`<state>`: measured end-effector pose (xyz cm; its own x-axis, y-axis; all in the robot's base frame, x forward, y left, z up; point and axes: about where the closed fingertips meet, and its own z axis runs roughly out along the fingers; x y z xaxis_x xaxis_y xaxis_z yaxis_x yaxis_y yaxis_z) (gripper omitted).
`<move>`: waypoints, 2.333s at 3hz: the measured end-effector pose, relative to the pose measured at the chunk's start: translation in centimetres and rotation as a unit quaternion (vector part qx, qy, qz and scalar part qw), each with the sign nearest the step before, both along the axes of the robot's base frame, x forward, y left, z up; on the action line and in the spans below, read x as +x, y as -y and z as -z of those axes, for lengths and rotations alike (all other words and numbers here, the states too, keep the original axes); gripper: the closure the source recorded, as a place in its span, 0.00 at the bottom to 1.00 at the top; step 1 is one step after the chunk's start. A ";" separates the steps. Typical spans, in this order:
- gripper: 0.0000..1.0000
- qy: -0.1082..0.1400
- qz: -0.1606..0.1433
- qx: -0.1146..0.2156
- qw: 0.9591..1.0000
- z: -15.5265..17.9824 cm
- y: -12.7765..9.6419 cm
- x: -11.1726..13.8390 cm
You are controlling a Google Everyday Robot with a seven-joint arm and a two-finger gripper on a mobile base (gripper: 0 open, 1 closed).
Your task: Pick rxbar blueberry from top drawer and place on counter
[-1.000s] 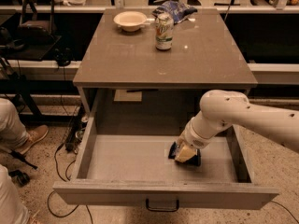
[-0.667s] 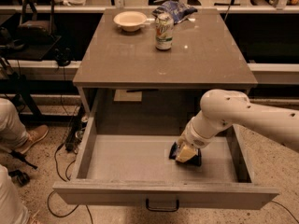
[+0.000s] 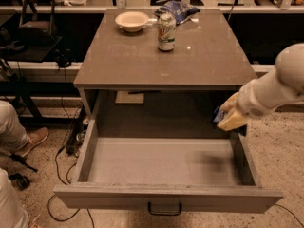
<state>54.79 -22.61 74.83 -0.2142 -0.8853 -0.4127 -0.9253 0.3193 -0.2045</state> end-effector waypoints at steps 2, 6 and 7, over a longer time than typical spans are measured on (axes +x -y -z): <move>1.00 0.064 0.021 0.006 0.998 -8.1 4.9 1.8; 0.82 0.118 -0.065 0.050 0.990 -11.6 -2.7 11.8; 0.58 0.125 -0.065 0.056 0.988 -11.6 -4.5 15.5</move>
Offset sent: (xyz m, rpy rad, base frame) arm 0.0104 -0.0425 0.0612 0.0089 -0.0925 -0.0348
